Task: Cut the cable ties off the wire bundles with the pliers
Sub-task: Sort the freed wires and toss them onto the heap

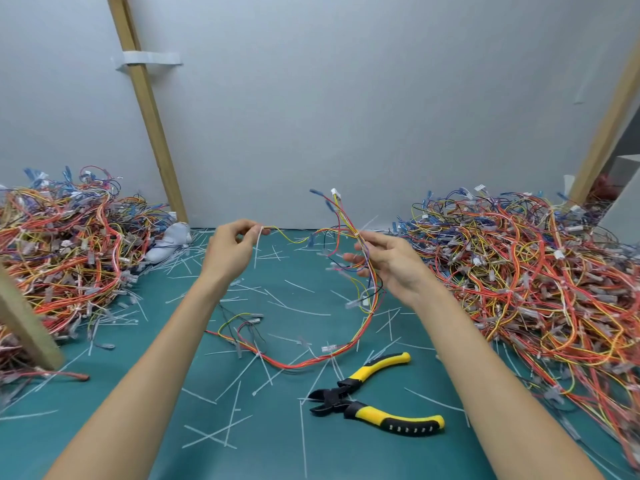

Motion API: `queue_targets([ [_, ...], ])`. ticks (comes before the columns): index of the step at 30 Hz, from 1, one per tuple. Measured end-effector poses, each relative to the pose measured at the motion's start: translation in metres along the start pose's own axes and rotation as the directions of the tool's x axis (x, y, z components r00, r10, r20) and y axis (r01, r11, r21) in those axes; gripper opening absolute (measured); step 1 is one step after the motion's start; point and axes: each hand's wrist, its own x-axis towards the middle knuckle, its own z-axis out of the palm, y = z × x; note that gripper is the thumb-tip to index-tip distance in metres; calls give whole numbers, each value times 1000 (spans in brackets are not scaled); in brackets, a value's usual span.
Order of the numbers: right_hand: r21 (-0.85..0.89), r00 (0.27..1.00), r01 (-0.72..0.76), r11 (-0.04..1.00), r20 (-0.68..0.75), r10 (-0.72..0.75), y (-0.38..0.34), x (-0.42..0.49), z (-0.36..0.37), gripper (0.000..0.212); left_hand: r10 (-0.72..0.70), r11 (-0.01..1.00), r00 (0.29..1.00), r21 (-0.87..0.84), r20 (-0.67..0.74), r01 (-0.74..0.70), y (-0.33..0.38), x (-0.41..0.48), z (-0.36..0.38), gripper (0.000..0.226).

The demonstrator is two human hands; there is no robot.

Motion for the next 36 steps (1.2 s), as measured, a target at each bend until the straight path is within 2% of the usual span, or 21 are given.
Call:
queue_targets([
  [3,200,997,-69,977,54,59,-2,-1,1,27,17,1000,999,16,-50,-16,-11,0,5,21],
  [6,301,995,-97,949,66,81,-2,0,-1,28,34,999,999,15,-33,-33,-21,-1,11,18],
  [14,364,993,-121,923,44,112,5,1,-7,28,52,997,999,-53,9,-52,-31,-6,14,14],
  [18,386,993,-121,915,55,108,6,2,-7,27,64,997,998,-53,9,-64,-25,-5,15,20],
  [20,391,993,-118,913,54,105,6,2,-6,26,81,997,997,-8,3,-81,-23,-7,14,20],
  [23,392,994,-113,913,51,101,2,2,-3,27,131,979,991,156,10,-131,-21,-12,13,10],
  [26,406,996,-93,909,30,88,-3,1,0,27,214,941,972,286,-96,-179,-11,-18,13,19],
  [28,449,998,-61,892,-1,69,-7,2,3,27,316,931,924,259,-216,-258,7,-30,14,13],
  [29,477,998,-49,877,-12,62,-9,3,4,27,348,928,911,219,-219,-302,16,-39,16,10],
  [31,526,998,-31,850,-25,51,-15,4,7,26,332,942,939,84,-89,-325,29,-59,24,19],
  [33,565,999,-16,825,-24,36,-21,5,12,27,227,974,966,-56,121,-221,39,-81,34,24],
  [36,592,1000,-2,806,-23,19,-28,7,21,28,106,989,941,-133,321,-66,42,-104,52,22],
])
